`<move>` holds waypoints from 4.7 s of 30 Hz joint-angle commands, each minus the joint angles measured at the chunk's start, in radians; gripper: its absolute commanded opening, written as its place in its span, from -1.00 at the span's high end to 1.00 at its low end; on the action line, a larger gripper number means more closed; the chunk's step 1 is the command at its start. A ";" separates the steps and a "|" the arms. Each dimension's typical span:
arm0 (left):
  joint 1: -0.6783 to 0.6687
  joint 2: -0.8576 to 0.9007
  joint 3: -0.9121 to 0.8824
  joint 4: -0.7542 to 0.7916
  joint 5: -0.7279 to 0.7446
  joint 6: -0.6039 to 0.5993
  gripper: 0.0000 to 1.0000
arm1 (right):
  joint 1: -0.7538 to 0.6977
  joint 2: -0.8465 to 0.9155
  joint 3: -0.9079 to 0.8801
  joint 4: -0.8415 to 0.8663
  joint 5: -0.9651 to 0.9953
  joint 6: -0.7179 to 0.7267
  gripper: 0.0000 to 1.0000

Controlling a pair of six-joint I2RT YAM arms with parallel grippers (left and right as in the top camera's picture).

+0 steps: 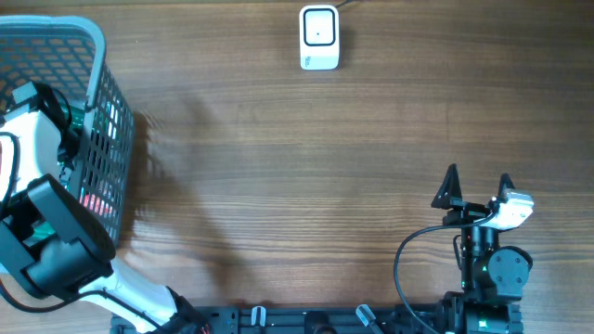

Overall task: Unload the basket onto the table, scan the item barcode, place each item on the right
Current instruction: 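Grasp the green-capped jar with the left gripper and lift it out, then place the jar on the table below the scanner, open left gripper, then reach the left gripper into the basket and grasp the white-red box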

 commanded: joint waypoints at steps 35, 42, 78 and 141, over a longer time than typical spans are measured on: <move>-1.143 0.068 0.812 -0.535 0.068 -0.033 -0.04 | 0.000 -0.007 -0.001 0.003 -0.014 -0.012 -0.99; -1.243 0.196 0.498 -0.160 0.068 -0.509 -0.06 | 0.000 -0.007 -0.001 0.003 -0.014 -0.013 -0.99; -0.094 -0.346 0.856 -0.653 -0.233 -0.188 -1.00 | 0.000 -0.007 -0.001 0.003 -0.014 -0.013 -0.99; 0.143 -0.126 0.068 -0.193 -0.074 -0.243 -1.00 | 0.000 -0.007 -0.001 0.003 -0.013 -0.012 -0.99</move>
